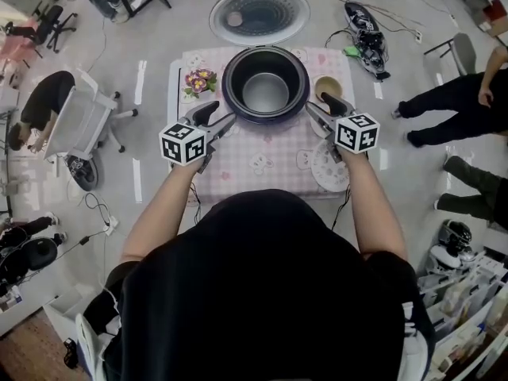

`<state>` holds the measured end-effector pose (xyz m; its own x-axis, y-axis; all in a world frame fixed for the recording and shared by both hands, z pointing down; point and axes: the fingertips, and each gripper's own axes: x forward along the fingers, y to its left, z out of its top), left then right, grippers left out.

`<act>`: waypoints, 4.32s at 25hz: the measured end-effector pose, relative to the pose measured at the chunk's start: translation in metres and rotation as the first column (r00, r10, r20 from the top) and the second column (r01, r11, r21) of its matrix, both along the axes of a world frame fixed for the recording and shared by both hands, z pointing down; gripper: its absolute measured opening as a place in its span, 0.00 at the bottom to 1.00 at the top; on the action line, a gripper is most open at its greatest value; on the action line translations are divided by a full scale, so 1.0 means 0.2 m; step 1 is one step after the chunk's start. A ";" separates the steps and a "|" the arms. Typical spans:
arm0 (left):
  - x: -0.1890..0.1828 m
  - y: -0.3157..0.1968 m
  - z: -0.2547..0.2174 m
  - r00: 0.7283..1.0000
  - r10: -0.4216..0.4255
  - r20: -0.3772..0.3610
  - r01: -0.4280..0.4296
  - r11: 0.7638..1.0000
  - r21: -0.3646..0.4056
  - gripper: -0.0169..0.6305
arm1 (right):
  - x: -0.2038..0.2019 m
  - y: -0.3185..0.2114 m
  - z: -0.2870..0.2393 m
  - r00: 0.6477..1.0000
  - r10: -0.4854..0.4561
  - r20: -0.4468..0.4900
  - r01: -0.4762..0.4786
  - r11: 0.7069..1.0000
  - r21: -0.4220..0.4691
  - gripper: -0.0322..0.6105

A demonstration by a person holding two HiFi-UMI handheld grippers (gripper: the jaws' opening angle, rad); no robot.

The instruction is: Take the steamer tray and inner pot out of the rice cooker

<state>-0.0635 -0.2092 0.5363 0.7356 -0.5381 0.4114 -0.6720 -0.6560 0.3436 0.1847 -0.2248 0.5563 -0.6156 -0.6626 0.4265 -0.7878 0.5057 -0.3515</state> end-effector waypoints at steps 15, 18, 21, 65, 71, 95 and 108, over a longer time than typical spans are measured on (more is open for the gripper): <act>-0.02 -0.32 0.20 0.990 -0.141 -0.021 0.136 0.978 -0.160 0.45 | -0.14 -0.29 0.18 1.000 0.007 0.021 -0.005 0.995 -0.102 0.47; -0.02 -0.36 0.23 0.991 -0.135 -0.012 0.131 0.975 -0.181 0.45 | -0.17 -0.32 0.20 1.000 0.006 0.025 -0.003 0.993 -0.118 0.46; -0.01 -0.38 0.27 0.991 -0.133 -0.002 0.130 0.970 -0.207 0.44 | -0.20 -0.34 0.22 1.000 0.002 0.027 0.001 0.992 -0.129 0.46; -0.05 -0.48 0.32 0.768 -0.544 -0.337 0.235 0.729 -0.642 0.12 | -0.11 -0.38 0.20 0.945 0.208 0.251 -0.145 0.957 -0.250 0.16; -0.05 -0.46 0.31 0.772 -0.533 -0.346 0.230 0.742 -0.630 0.09 | -0.11 -0.36 0.18 0.942 0.208 0.262 -0.145 0.960 -0.239 0.15; -0.11 -0.38 -0.03 0.778 -0.447 -0.441 0.179 0.831 -0.526 0.08 | -0.16 -0.28 -0.21 0.935 0.166 0.314 -0.134 0.984 -0.121 0.13; -0.18 -0.25 -0.22 0.772 -0.404 -0.491 0.162 0.872 -0.462 0.08 | -0.23 -0.15 -0.41 0.930 0.140 0.339 -0.129 0.990 -0.054 0.13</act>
<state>-0.0987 -0.2594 0.4915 0.7333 -0.6525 0.1910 -0.4138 -0.2055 0.8869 0.1385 -0.2551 0.4746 -0.6334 -0.7394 0.2281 -0.6778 0.3880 -0.6245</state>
